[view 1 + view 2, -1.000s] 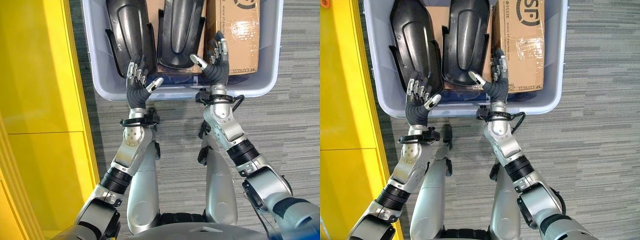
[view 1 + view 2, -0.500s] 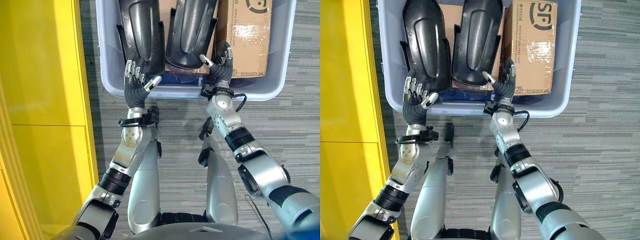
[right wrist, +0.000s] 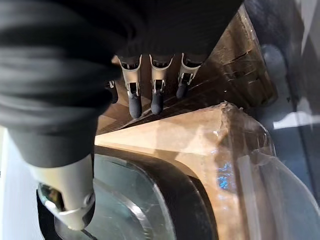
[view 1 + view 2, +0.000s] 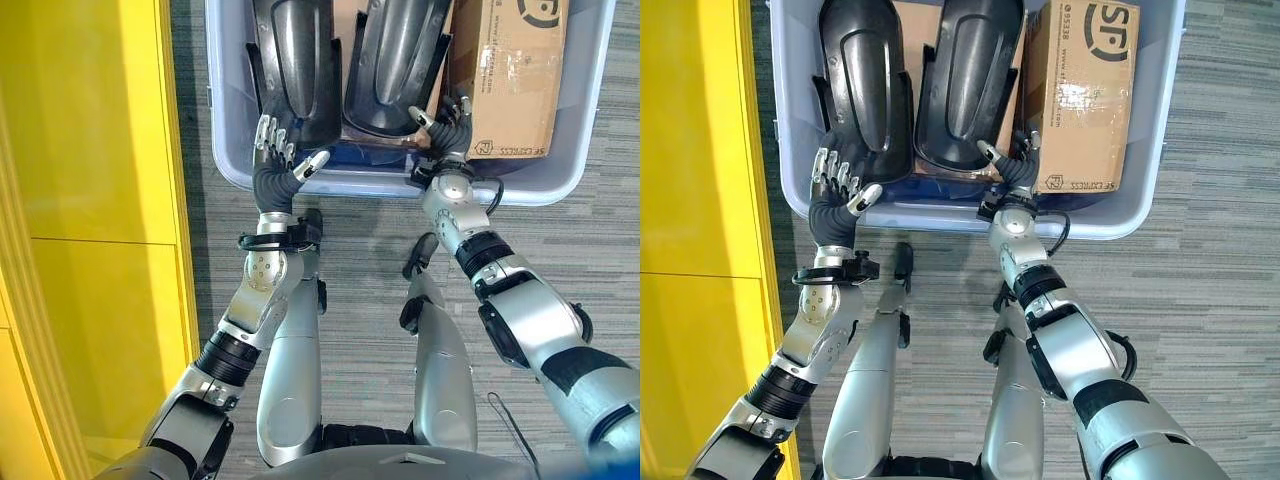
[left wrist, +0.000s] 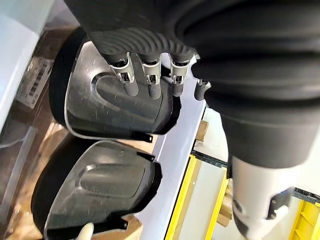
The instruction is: Move parts from the plastic box to the shelf.
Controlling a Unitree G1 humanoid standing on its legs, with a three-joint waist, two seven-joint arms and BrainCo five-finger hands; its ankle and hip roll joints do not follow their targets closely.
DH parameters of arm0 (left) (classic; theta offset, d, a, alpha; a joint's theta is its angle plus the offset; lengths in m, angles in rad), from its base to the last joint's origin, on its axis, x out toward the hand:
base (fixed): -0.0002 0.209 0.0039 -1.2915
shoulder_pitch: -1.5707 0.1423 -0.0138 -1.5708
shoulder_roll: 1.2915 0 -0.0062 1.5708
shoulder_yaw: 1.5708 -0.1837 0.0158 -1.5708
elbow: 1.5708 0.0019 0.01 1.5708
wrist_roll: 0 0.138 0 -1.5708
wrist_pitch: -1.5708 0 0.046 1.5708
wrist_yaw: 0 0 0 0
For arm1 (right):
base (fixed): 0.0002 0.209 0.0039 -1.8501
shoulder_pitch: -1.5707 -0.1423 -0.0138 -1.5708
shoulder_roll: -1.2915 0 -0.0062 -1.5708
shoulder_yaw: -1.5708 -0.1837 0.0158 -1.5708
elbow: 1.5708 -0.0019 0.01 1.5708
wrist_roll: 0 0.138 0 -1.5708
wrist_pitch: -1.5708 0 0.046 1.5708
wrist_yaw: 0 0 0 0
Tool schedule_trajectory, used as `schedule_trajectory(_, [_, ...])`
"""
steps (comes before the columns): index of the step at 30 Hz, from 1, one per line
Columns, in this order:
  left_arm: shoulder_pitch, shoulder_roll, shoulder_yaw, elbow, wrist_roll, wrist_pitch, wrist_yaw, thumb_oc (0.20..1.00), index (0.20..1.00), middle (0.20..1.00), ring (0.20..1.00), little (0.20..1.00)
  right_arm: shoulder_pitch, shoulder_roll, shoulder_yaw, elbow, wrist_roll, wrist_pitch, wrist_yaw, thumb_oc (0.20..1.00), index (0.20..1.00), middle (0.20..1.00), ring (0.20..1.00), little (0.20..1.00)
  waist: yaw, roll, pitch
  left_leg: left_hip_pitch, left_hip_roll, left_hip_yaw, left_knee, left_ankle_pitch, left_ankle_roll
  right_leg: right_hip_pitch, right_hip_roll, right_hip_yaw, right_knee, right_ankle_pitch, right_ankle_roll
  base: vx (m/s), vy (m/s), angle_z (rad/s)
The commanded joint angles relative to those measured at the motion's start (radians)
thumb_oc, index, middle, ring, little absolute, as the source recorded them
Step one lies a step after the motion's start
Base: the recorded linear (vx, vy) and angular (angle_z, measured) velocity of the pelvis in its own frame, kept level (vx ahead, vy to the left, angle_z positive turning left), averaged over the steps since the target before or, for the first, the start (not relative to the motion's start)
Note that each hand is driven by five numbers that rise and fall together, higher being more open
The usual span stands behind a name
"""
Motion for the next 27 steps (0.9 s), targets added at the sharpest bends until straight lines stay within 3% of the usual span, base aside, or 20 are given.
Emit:
schedule_trajectory(1, [0.026, 0.028, -0.027, -0.161, 0.016, -0.073, -0.018, 1.000, 1.000, 1.000, 1.000, 1.000, -0.035, -0.087, 0.001, 0.014, -0.001, -0.015, -0.007, 1.000, 1.000, 1.000, 1.000, 1.000, 0.022, 0.031, -0.030, 0.044, 0.028, -0.010, -0.026, -0.065, -0.022, -0.003, -0.111, 0.058, 0.068, -0.006, 0.084, 0.00, 0.000, 0.00])
schedule_trajectory(27, [0.004, 0.049, -0.061, -0.217, 0.021, -0.081, -0.003, 1.000, 1.000, 1.000, 1.000, 1.000, -0.245, -0.207, 0.097, 0.273, -0.155, 0.090, -0.076, 1.000, 1.000, 1.000, 1.000, 1.000, 0.082, 0.036, -0.030, -0.060, 0.004, -0.079, -0.007, -0.057, -0.017, -0.028, -0.102, 0.008, 0.070, -0.019, 0.090, 0.00, -0.007, 0.06])
